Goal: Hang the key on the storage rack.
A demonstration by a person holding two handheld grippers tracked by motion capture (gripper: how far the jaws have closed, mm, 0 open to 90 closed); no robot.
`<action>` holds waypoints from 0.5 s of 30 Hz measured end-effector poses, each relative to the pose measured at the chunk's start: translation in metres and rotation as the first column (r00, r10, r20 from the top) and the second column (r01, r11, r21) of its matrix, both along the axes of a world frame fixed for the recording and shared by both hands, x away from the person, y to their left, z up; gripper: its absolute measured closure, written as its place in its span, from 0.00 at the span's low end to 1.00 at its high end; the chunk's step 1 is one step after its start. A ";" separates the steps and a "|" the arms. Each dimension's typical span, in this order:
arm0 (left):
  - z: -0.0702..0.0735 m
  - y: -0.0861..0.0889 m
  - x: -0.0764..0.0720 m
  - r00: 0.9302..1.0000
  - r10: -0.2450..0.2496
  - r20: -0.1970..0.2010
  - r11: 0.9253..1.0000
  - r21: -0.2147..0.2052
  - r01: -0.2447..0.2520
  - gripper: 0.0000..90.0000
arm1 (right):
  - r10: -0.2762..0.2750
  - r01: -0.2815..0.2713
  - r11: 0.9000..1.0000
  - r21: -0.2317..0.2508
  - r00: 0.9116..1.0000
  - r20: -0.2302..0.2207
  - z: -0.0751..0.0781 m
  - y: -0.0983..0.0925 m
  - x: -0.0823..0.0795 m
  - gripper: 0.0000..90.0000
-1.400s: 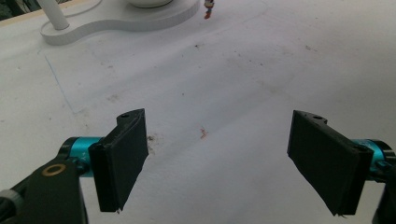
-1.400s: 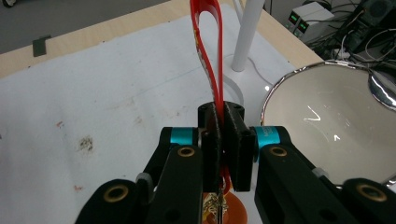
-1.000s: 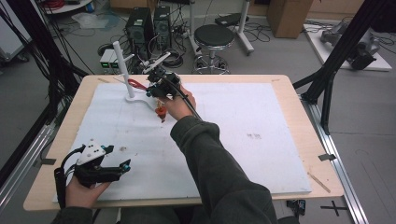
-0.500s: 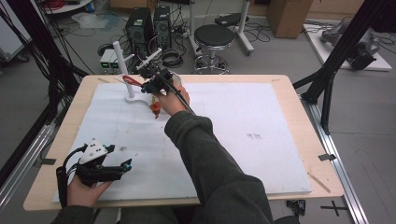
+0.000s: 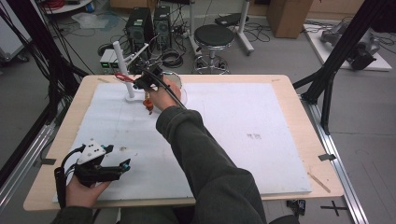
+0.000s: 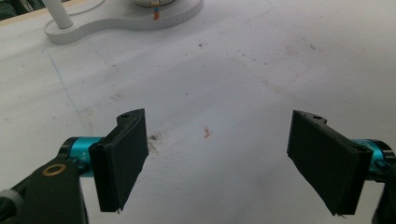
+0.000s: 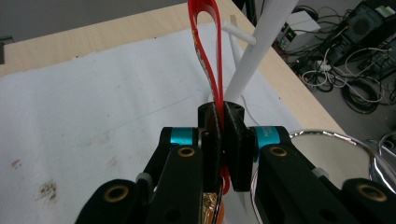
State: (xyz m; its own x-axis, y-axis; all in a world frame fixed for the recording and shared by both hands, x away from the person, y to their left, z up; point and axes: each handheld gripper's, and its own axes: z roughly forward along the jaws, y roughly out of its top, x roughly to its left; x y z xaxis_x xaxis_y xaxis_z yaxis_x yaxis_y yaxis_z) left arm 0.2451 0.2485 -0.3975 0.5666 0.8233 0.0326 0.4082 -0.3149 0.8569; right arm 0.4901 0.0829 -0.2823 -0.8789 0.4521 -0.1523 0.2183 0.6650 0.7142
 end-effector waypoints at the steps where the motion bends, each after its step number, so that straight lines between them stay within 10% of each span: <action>1: 0.000 0.000 0.000 1.000 0.000 0.000 1.000 0.000 0.000 0.23 | -0.004 0.004 1.000 -0.001 1.000 0.002 0.001 0.002 0.001 0.95; 15: 0.000 0.000 -0.001 1.000 -0.002 0.002 1.000 -0.001 0.002 0.23 | -0.060 0.062 0.996 -0.068 0.998 0.026 -0.009 0.018 0.010 0.95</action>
